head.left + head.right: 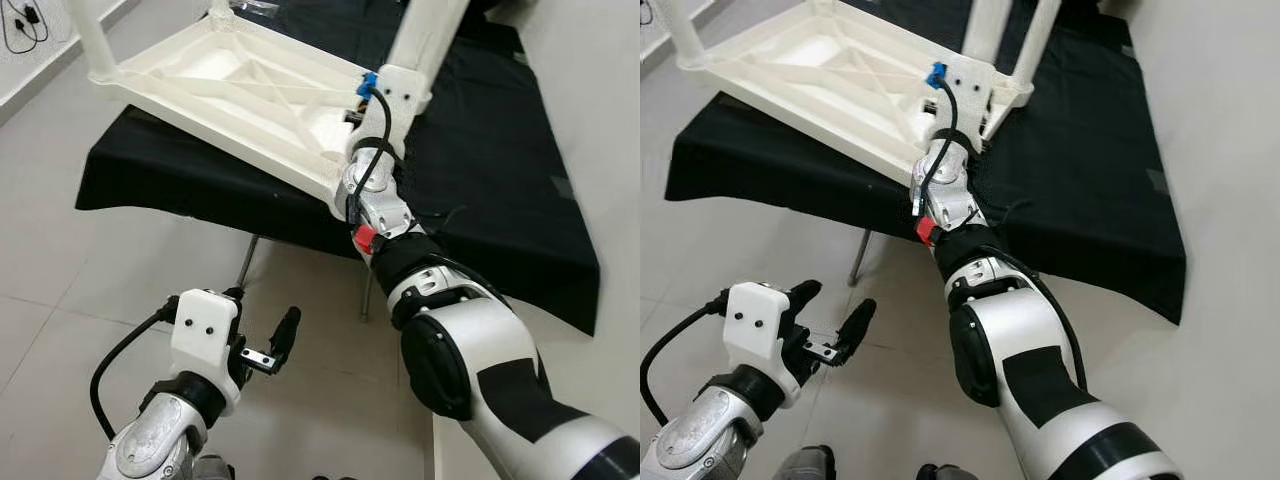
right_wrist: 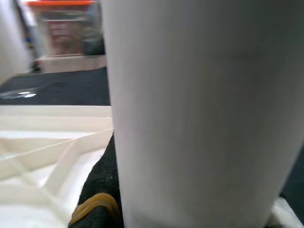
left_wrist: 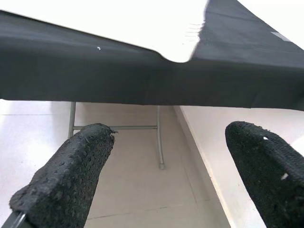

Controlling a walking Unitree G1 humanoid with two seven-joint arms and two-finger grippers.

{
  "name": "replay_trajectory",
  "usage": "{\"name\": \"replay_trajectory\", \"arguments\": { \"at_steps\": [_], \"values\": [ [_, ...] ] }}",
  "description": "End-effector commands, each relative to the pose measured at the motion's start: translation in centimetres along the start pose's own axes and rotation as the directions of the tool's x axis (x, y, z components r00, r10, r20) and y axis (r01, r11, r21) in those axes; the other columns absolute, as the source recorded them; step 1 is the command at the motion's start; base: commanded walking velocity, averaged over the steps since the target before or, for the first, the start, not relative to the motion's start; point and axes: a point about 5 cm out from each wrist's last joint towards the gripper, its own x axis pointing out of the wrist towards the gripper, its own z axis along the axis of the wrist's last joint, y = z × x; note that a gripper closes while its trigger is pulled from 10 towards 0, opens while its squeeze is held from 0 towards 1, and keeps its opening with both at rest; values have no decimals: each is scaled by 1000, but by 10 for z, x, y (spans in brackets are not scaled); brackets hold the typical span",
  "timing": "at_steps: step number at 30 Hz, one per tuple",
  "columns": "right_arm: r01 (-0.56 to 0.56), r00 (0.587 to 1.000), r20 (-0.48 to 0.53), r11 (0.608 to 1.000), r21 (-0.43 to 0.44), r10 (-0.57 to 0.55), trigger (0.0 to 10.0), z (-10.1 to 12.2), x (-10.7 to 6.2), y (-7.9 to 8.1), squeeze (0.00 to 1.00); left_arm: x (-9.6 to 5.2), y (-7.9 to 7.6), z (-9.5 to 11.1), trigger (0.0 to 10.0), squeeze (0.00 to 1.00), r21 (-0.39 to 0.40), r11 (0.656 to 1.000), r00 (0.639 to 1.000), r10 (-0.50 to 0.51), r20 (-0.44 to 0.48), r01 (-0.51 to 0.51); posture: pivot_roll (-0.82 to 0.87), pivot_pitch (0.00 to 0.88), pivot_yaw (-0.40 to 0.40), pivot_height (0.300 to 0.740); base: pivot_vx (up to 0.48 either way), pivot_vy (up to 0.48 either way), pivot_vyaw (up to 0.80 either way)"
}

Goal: Building children table

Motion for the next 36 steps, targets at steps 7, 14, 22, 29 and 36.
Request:
{"name": "replay_trajectory", "arguments": {
  "at_steps": [7,14,22,29,36],
  "values": [
    [275,943,-146,946,-171,-300,10000,-43,-7,-28,0,1,-1,-4,10000,0,6,1000,1000,-7,-16,7,189,209,-154,740,0,0,0],
    [352,916,-123,910,-218,-383,10000,-30,-17,-12,0,1,-5,-4,10000,0,6,1000,1000,-12,-14,12,214,216,-166,740,0,0,0],
    [398,887,-184,903,-158,-423,10000,-29,-18,-11,0,1,-6,-4,10000,0,2,1000,1000,-9,-12,9,210,217,-171,740,0,0,0],
    [368,905,-173,919,-142,-389,10000,-26,-18,-6,0,3,-8,-3,10000,0,-7,1000,1000,-25,-5,25,203,215,-171,740,0,0,0],
    [355,910,-170,923,-148,-377,10000,-28,-19,-6,0,3,-12,4,10000,0,-6,999,998,-54,43,54,203,208,-171,740,0,0,0]
  ]
}}
